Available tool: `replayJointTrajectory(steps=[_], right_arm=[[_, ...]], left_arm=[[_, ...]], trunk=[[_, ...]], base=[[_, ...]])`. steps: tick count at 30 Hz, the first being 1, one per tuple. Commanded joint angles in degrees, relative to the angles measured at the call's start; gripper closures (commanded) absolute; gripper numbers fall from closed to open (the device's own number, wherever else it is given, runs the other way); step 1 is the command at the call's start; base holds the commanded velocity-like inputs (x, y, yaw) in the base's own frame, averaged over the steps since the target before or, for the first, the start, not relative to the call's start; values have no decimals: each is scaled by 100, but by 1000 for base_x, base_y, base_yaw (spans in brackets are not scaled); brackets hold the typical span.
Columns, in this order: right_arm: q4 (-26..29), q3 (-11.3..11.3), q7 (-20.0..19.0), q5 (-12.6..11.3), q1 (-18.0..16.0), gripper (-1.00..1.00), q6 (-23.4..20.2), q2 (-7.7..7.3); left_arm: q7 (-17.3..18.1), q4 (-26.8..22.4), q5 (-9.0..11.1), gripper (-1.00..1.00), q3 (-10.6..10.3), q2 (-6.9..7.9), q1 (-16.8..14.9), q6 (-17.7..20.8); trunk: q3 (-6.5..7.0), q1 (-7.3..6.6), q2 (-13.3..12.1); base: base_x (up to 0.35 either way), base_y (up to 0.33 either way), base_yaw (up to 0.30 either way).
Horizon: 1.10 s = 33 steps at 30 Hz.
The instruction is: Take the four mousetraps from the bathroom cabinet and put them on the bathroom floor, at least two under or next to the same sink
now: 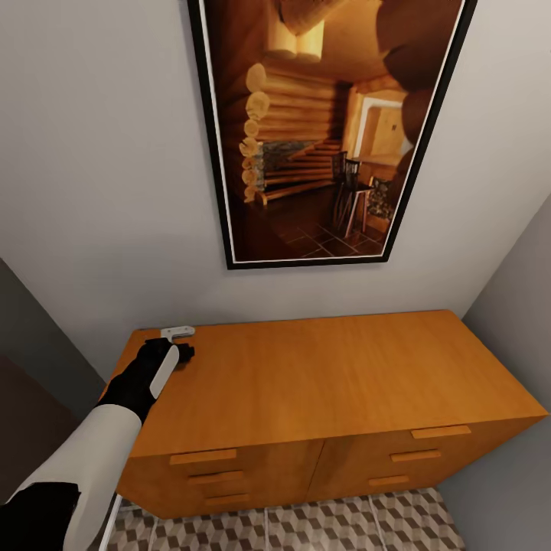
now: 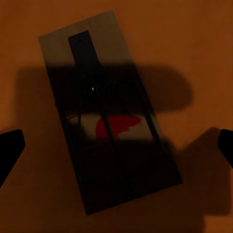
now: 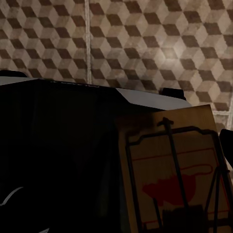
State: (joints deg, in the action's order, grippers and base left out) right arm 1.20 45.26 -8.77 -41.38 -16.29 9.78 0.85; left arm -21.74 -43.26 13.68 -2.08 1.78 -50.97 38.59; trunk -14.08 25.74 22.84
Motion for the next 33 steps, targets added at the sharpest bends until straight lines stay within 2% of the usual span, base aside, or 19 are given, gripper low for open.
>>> replayJointTrajectory(steps=[1,19,20,33], right_arm=[[-14,36,-37,-72,-6,100,24,3],[-14,36,-37,-72,-6,100,24,3],[-14,36,-37,-72,-6,100,24,3],[-14,36,-37,-72,-6,100,24,3]], left_arm=[[-49,113,73,-100,-20,7,-1,26],[-49,117,73,-100,-22,7,-1,26],[-49,116,73,100,-21,7,-1,26],[-48,120,73,100,-20,7,-1,26]], trunk=[[-12,4,8],[-12,4,8],[-12,4,8],[-12,4,8]], base=[[0,0,0],[0,0,0],[0,0,0],[0,0,0]])
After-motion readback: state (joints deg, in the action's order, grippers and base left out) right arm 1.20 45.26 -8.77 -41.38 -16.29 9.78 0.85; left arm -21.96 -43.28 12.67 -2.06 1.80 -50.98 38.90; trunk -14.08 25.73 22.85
